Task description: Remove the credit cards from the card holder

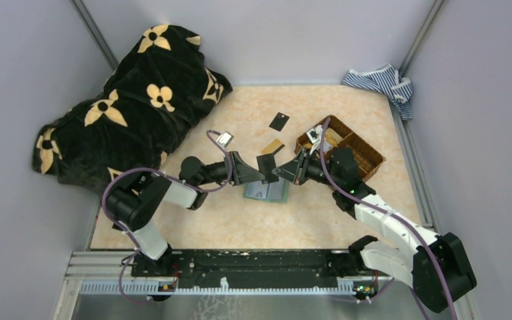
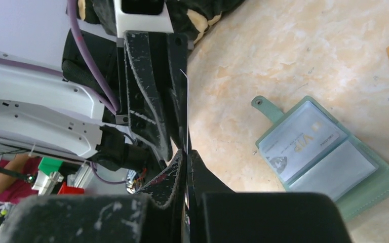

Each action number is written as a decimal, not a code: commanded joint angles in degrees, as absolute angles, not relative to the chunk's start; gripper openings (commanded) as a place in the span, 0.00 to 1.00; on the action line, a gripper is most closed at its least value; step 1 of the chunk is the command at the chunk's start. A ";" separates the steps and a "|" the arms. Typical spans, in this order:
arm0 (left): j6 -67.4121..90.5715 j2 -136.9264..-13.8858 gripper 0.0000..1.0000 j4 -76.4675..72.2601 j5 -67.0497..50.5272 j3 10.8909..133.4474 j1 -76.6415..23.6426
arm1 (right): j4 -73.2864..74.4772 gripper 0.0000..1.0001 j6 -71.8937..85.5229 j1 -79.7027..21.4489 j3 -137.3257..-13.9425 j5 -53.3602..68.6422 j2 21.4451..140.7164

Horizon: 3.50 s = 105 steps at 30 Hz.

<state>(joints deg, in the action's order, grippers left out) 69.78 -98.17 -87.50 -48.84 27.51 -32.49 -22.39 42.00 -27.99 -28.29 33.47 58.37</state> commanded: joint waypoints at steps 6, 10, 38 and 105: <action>65.23 -99.40 0.78 -89.20 -51.21 33.00 -30.67 | -3.84 0.00 29.02 -23.34 -45.53 24.90 58.41; 49.10 -97.20 0.84 -64.47 -51.20 40.10 -28.77 | 4.91 0.00 21.75 -19.88 -55.95 18.03 64.36; 37.44 -100.14 0.84 -47.56 -48.99 50.68 -25.42 | 31.21 0.00 -3.13 -10.79 -84.63 -3.28 93.54; 44.30 -99.66 0.81 -57.71 -53.24 48.07 -27.64 | 28.42 0.01 -15.01 -25.24 -69.61 -9.85 96.94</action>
